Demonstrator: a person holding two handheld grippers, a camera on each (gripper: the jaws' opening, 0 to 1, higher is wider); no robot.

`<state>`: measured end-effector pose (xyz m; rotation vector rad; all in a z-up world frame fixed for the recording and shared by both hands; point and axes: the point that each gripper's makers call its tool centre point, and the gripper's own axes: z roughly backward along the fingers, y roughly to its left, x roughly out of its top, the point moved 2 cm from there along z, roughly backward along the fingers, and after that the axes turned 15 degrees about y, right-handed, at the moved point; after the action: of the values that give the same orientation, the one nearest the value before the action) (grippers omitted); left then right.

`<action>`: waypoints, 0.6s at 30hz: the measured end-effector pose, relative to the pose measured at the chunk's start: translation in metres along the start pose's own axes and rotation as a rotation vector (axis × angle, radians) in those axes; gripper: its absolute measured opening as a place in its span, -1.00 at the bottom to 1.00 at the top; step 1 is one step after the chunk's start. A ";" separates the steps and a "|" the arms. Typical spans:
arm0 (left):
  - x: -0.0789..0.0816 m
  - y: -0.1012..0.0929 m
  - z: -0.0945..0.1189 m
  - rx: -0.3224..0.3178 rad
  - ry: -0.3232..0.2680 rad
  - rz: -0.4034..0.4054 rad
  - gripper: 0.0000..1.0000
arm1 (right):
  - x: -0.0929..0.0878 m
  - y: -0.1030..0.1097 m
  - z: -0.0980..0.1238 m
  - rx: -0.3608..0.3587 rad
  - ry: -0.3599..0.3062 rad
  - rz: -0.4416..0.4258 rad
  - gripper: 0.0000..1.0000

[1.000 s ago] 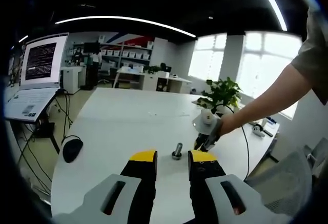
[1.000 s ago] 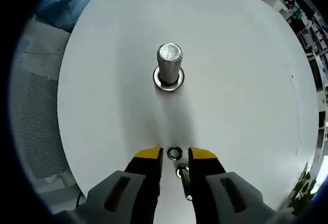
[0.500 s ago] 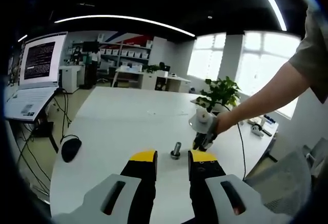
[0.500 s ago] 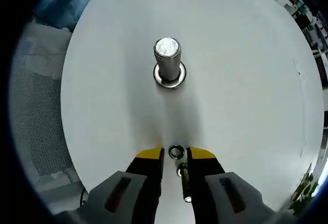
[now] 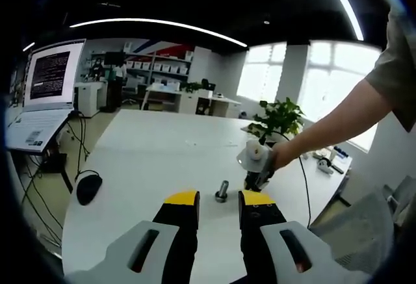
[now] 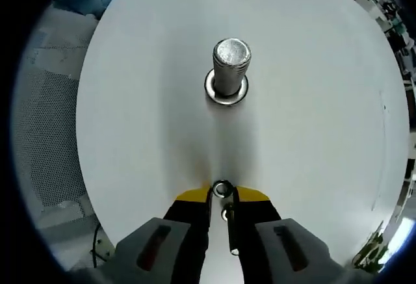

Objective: Place the washer onto the threaded stud by aligning its center hole with the stud, sliding it down to the base, and recovering from edge contact or off-axis alignment until the washer reaches the visible bottom stop.

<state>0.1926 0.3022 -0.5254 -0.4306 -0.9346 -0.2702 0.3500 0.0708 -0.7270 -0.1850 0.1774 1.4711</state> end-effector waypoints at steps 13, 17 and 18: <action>0.000 0.000 0.000 -0.002 0.003 0.003 -0.57 | 0.005 0.000 0.004 -0.017 -0.027 -0.049 -0.74; 0.000 0.000 0.000 -0.001 0.003 0.002 -0.57 | 0.006 -0.002 0.002 -0.001 -0.016 -0.076 -0.74; 0.000 0.000 0.000 -0.001 0.001 0.003 -0.57 | 0.006 -0.002 0.002 -0.003 -0.016 -0.071 -0.74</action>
<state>0.1928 0.3022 -0.5255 -0.4326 -0.9328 -0.2678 0.3524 0.0768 -0.7266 -0.1809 0.1542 1.4020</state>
